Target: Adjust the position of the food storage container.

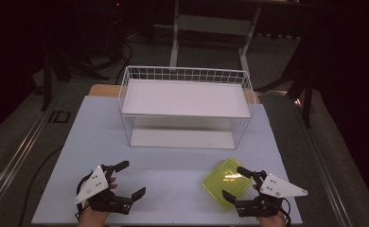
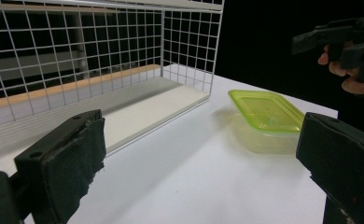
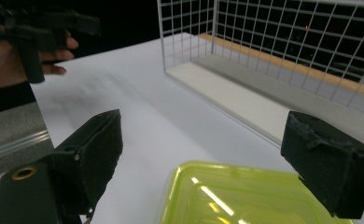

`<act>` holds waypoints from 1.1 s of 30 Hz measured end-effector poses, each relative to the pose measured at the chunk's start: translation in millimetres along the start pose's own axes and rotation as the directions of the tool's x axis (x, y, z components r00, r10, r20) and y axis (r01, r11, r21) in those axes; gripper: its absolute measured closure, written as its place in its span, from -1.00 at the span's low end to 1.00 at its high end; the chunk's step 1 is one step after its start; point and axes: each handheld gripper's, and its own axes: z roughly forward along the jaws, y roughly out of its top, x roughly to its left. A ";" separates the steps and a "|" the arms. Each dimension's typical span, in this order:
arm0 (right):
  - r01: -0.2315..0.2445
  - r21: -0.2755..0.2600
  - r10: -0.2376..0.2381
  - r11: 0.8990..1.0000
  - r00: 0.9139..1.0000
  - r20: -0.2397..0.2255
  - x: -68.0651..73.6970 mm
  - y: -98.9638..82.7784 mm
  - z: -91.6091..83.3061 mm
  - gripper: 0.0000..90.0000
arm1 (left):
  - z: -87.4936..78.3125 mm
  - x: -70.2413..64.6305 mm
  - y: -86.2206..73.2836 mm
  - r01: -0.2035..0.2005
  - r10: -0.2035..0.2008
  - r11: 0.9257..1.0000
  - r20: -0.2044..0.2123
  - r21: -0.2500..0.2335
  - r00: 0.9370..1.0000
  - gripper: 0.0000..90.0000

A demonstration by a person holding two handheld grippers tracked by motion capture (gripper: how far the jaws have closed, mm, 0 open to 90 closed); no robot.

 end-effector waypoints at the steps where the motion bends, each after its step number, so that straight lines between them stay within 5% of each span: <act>1: 0.005 0.000 -0.005 1.000 1.000 0.001 0.7 2.6 -0.4 -0.72 | 0.6 -0.3 0.0 0.000 0.000 1.000 0.000 0.003 1.000 -0.95; 5: 0.015 -0.014 -0.015 1.000 1.000 0.006 1.9 8.6 -1.8 -0.72 | 1.3 -0.6 -0.4 -0.001 0.001 1.000 0.000 0.009 1.000 -0.95; 13: -0.007 0.066 0.006 0.998 1.000 0.025 -23.5 14.7 -0.1 -0.67 | 3.3 -1.8 -0.9 -0.006 0.006 1.000 0.007 0.015 1.000 -0.95; 15: -0.033 0.076 0.030 0.997 0.999 0.041 -33.5 10.9 -0.8 -0.47 | 3.5 -2.3 -0.7 -0.006 0.006 1.000 0.009 0.013 1.000 -0.95; 22: -0.029 0.189 0.002 0.982 0.989 0.146 -66.4 -8.9 -2.9 0.38 | 4.8 -2.3 -1.0 -0.009 0.008 1.000 0.015 0.019 1.000 -0.95; 28: -0.075 0.263 0.011 0.962 0.972 0.236 -93.2 -33.9 -2.0 0.91 | 5.7 -2.2 -1.2 -0.004 0.004 1.000 0.017 0.019 1.000 -0.95; 33: -0.115 0.319 0.024 0.941 0.961 0.277 -109.8 -54.0 -4.7 1.00 | 6.6 -2.6 -1.3 -0.006 0.006 1.000 0.021 0.020 1.000 -0.95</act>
